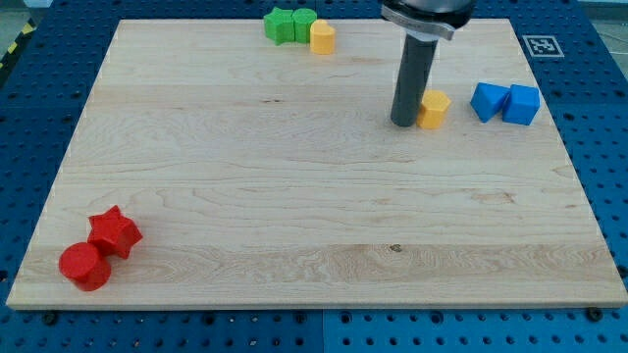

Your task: Place the yellow hexagon below to the blue cube

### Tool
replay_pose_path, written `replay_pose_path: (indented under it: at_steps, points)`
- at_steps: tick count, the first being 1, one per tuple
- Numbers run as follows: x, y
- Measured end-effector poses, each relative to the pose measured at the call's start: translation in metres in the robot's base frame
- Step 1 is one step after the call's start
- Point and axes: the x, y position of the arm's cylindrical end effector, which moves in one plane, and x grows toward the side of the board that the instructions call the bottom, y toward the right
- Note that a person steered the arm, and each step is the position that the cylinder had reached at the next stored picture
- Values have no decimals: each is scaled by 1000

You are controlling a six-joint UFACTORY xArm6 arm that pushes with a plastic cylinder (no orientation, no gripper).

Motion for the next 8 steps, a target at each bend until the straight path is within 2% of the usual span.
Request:
replay_pose_path:
  at_steps: [1,2,3,6,8]
  points:
    - [-3,2]
    - [-21,-36]
    - [-42,-10]
    - [12,46]
    - [24,103]
